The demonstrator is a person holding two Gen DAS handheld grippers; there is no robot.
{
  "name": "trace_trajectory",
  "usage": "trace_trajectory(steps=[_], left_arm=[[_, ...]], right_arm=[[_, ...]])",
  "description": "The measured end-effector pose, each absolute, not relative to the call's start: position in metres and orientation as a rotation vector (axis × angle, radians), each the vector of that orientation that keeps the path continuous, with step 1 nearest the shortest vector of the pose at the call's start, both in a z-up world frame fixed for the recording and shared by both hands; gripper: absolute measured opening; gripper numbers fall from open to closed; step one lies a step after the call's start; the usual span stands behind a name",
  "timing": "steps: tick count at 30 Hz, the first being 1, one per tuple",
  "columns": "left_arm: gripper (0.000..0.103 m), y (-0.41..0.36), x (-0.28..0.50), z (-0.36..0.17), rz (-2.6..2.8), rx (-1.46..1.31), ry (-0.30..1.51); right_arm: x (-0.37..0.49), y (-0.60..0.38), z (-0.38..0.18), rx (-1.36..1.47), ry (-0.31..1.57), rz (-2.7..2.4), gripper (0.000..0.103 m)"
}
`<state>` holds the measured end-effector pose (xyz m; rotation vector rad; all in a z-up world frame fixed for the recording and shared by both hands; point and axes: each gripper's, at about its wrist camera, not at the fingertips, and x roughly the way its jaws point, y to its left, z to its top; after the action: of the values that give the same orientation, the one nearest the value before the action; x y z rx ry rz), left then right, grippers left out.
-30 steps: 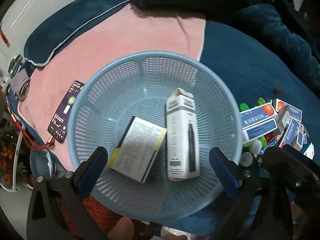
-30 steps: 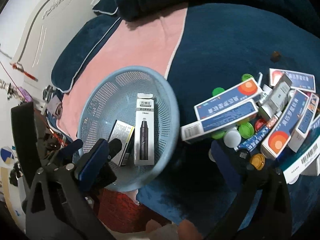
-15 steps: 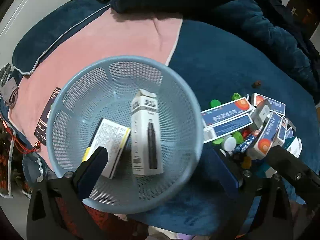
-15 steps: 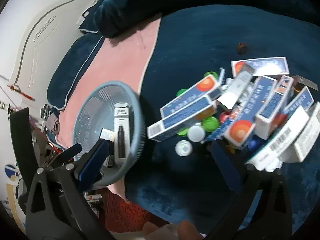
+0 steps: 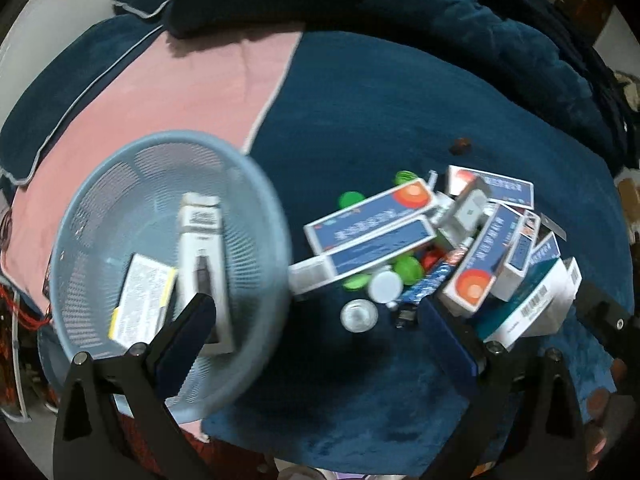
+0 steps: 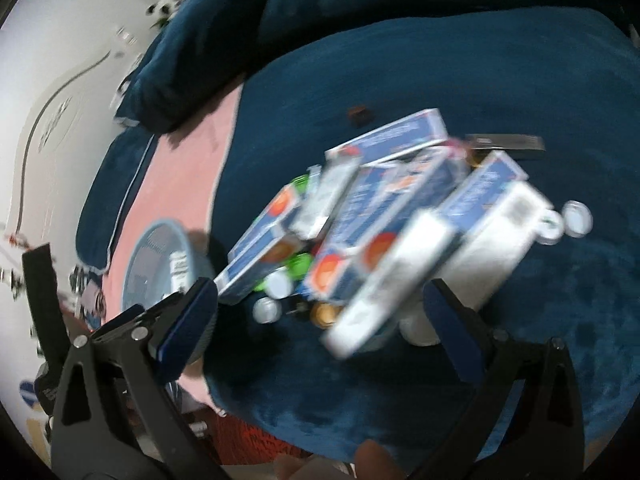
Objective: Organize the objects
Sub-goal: 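Move both grippers back over the pile of medicine boxes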
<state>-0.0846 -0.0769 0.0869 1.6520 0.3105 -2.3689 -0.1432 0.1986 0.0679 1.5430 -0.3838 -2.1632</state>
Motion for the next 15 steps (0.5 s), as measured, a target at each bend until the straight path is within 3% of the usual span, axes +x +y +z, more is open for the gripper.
trace_trajectory(steps=[5, 12, 15], left_arm=[[0.102, -0.047, -0.104, 0.079, -2.414, 1.700, 0.173], [0.101, -0.014, -0.138, 0.046, -2.425, 1.822, -0.281], [0.094, -0.003, -0.146, 0.032, -2.406, 1.858, -0.460]], right_arm=[[-0.152, 0.240, 0.055, 1.602, -0.485, -2.201, 0.103], [-0.153, 0.267, 0.044, 1.647, -0.536, -2.199, 0.103], [-0.155, 0.267, 0.040, 1.654, -0.517, -2.192, 0.103]])
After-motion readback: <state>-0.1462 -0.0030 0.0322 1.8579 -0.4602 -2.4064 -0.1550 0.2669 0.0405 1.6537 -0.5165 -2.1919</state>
